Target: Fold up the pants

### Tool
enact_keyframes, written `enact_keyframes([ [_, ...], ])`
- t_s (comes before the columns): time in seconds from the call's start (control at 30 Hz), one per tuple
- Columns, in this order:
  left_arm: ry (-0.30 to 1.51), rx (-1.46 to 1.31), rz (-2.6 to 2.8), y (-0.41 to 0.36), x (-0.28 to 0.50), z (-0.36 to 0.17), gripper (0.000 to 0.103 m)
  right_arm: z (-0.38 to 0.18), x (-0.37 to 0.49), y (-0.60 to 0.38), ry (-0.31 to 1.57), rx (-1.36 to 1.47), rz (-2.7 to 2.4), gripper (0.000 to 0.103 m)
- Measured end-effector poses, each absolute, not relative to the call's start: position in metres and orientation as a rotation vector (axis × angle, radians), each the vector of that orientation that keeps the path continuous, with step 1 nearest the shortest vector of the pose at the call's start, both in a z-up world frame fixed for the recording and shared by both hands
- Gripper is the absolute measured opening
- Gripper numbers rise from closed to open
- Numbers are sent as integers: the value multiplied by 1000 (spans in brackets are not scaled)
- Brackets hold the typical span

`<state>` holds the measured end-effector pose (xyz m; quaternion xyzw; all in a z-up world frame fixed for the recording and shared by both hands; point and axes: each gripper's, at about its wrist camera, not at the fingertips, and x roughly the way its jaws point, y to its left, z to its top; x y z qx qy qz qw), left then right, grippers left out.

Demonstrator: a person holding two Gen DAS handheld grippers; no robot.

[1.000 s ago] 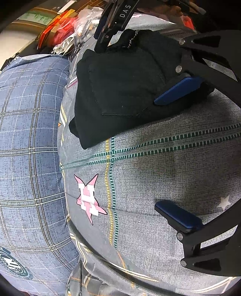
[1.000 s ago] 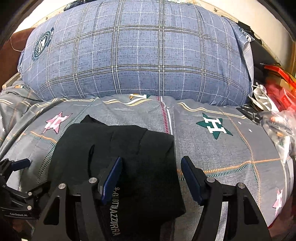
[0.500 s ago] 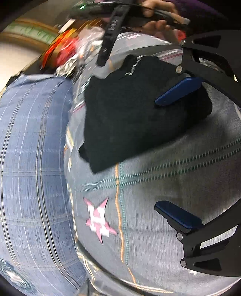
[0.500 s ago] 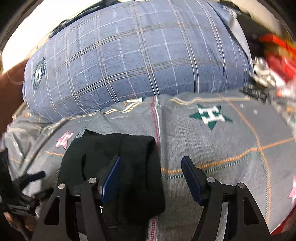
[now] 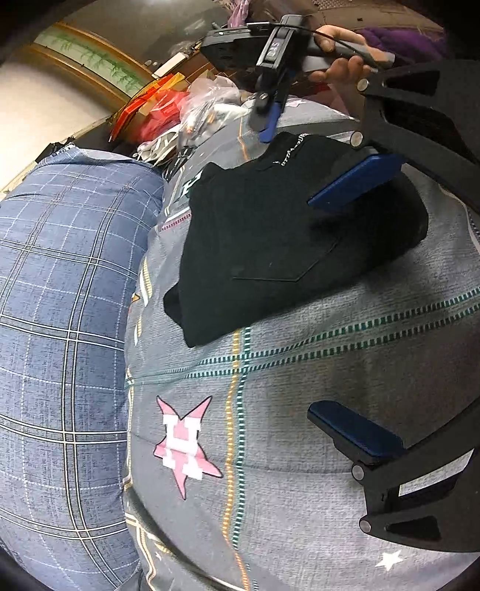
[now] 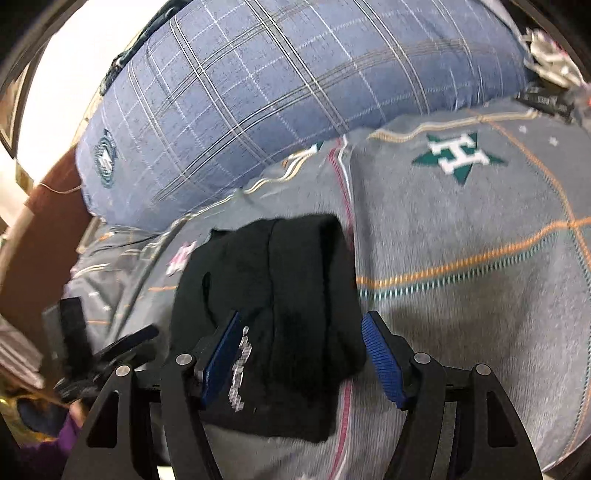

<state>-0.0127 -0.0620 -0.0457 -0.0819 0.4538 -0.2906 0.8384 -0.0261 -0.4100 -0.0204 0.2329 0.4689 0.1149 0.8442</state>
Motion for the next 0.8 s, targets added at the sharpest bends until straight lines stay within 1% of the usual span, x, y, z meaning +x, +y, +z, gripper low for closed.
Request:
enact_keyframes([
  [0.07, 947, -175, -626, -63, -12, -43, 103, -27, -30, -417, 1033, 553, 311, 69],
  [0.27, 926, -175, -669, -63, -11, -39, 103, -47, -38, -422, 1123, 613, 362, 71],
  [0.5, 961, -152, -720, -76, -13, -46, 103, -67, -34, -409, 1200, 655, 447, 71],
  [0.8, 995, -182, -796, -87, -11, -52, 103, -67, -17, -392, 1111, 708, 436, 72],
])
